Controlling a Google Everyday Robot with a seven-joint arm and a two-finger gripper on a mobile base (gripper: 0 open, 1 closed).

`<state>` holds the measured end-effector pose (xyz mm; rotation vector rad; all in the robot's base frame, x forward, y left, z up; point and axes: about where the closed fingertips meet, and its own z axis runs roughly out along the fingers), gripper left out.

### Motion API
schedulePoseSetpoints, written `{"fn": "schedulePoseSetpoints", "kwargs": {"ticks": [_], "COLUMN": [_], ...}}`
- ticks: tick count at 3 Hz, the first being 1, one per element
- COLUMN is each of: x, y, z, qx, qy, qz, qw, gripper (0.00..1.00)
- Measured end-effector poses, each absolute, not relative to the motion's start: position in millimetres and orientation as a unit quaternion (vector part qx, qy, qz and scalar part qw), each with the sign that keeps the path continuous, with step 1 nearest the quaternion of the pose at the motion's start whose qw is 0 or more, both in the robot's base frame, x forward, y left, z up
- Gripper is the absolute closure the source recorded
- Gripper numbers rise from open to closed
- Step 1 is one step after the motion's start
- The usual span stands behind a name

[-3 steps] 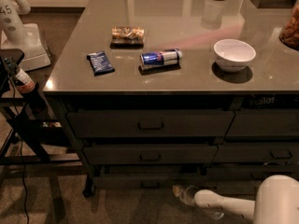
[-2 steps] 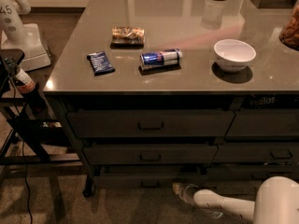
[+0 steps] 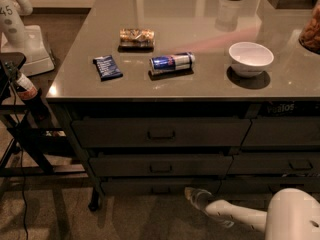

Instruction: Close bottom drawer

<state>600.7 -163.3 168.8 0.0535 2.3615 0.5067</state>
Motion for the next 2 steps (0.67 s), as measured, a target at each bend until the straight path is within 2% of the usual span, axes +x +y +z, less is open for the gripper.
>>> {"fn": "schedulePoseSetpoints", "kwargs": {"ticks": [1,2], "x": [596.2,572.0], "y": [-164.7,-196.5], "z": [170.1,182.7], "qx": [0.024,0.054], "qy": [0.915,0.923], "qz": [0.196,0.176], "qw": [0.353,0.338], "gripper": [1.0,1.0]}}
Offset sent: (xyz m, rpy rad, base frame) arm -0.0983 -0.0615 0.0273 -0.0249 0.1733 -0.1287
